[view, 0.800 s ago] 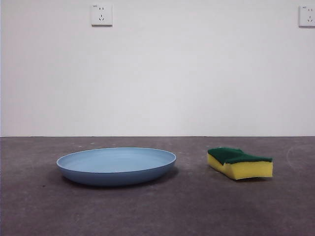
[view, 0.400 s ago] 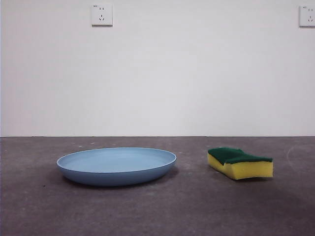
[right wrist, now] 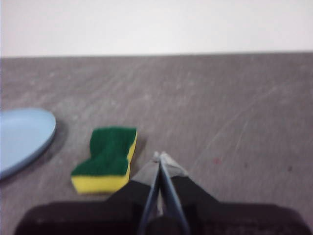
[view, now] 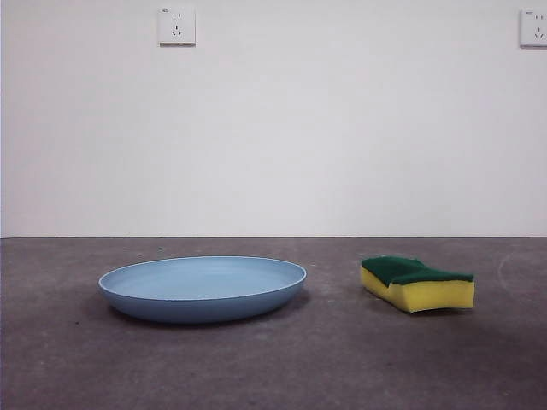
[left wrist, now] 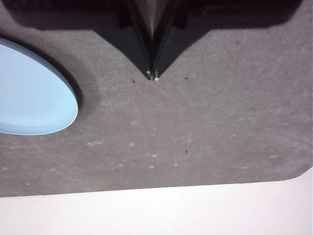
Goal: Pick up the plate,pick up the cloth,clean the plate with the cloth
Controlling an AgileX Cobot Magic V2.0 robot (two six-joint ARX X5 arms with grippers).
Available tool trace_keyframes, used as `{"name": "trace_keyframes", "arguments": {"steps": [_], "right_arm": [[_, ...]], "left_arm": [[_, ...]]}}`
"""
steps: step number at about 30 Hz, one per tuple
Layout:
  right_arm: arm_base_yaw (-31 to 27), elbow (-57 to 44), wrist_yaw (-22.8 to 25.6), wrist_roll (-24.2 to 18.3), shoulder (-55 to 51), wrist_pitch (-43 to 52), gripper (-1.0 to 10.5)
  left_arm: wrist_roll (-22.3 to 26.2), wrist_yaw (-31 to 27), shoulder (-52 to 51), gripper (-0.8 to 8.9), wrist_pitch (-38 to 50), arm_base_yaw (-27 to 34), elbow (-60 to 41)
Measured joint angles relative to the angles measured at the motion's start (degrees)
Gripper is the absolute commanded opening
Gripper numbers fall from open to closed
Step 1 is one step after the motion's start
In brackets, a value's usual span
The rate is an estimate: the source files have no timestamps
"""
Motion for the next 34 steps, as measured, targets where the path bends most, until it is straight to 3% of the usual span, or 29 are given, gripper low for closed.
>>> {"name": "trace_keyframes", "arguments": {"steps": [34], "right_arm": [[0.00,0.04,1.22,1.79,5.31,-0.15,0.0]], "left_arm": [[0.00,0.00,0.00,-0.01,0.02,0.00,0.00]]}}
